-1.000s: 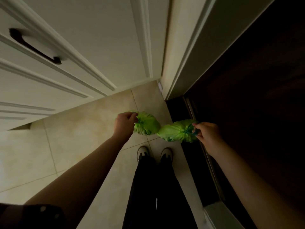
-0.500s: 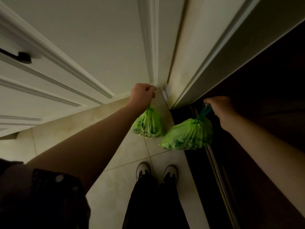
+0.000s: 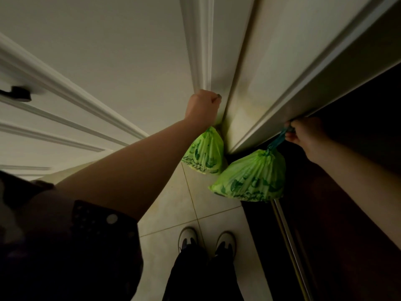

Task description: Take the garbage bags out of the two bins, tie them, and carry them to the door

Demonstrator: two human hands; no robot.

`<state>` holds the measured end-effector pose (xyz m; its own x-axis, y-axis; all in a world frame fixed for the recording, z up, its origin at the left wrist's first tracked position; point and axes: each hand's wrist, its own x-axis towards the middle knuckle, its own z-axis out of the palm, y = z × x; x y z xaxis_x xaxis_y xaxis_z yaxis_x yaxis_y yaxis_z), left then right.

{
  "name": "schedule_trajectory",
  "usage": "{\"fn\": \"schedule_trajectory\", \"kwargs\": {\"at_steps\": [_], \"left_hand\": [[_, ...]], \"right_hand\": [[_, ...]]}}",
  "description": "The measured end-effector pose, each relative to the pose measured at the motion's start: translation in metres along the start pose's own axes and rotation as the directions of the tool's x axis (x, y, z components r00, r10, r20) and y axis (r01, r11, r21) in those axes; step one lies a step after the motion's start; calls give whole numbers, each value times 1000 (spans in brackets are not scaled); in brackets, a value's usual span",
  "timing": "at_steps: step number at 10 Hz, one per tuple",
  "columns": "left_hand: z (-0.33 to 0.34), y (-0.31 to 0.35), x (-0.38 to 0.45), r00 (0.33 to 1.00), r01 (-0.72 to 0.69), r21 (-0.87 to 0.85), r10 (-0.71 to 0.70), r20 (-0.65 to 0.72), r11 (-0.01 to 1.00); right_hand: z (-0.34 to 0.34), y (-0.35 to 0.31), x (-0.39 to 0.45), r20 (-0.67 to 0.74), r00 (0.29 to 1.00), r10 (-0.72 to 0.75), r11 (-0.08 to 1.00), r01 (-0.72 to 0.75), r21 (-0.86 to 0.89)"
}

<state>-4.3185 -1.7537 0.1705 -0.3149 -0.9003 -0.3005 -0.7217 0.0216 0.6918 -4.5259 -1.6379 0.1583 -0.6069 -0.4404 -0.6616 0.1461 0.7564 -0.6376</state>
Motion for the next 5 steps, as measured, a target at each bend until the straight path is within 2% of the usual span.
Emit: {"fn": "schedule_trajectory", "kwargs": {"at_steps": [1, 4, 5], "left_hand": [[0, 3, 3, 1000, 16, -33, -17, -14, 999], [5, -11, -17, 998, 1, 67, -5, 59, 998], [6, -19, -22, 998, 46, 79, -48, 28, 996]], "right_hand": [[-4, -1, 3, -19, 999, 44, 995, -42, 87], [-8, 4, -7, 45, 998, -43, 998, 45, -44], [-8, 10, -10, 65, 998, -7, 998, 11, -61]]}}
